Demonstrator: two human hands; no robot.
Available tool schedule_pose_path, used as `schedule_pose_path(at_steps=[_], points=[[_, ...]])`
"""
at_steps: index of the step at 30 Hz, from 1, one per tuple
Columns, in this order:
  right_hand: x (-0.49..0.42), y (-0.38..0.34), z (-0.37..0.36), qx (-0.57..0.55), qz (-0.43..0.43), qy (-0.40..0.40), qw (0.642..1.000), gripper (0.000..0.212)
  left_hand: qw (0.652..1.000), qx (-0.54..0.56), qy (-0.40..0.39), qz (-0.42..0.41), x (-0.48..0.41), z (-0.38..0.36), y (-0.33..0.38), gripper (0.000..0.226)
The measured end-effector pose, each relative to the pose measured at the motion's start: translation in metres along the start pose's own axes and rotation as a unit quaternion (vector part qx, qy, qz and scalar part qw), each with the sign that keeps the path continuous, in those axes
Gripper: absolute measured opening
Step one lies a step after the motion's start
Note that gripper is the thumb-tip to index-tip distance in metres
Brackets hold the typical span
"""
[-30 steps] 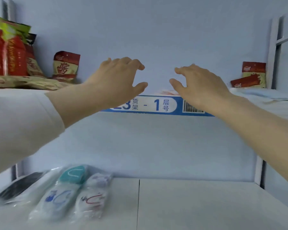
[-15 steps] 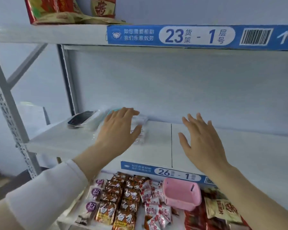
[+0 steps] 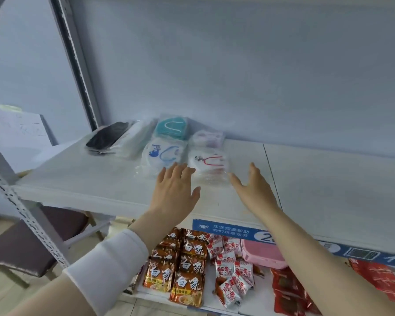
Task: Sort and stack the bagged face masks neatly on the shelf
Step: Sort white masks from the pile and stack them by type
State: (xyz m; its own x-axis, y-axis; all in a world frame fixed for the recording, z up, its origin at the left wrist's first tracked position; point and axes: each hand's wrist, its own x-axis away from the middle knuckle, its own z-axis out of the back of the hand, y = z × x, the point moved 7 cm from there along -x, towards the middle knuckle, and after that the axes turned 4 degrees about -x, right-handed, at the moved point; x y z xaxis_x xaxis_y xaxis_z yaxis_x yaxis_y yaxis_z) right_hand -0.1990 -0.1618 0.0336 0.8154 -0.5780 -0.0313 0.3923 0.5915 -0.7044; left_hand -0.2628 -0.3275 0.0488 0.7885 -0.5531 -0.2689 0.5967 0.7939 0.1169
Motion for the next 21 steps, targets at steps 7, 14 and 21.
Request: schedule_pose_path(at_steps=[7, 14, 21], points=[[-0.119, 0.013, -0.052, -0.117, -0.209, -0.062, 0.969, 0.095, 0.999, 0.020, -0.007, 0.028, -0.054, -0.034, -0.033, 0.052], [-0.148, 0.020, -0.075, -0.085, -0.212, -0.097, 0.969, 0.044, 0.995, 0.097, 0.020, 0.030, -0.080, -0.037, -0.056, 0.052], [-0.143, 0.018, -0.076, -0.175, -0.246, -0.115, 0.946, 0.019, 0.982, 0.187, 0.008, 0.007, -0.091, -0.043, -0.072, 0.050]])
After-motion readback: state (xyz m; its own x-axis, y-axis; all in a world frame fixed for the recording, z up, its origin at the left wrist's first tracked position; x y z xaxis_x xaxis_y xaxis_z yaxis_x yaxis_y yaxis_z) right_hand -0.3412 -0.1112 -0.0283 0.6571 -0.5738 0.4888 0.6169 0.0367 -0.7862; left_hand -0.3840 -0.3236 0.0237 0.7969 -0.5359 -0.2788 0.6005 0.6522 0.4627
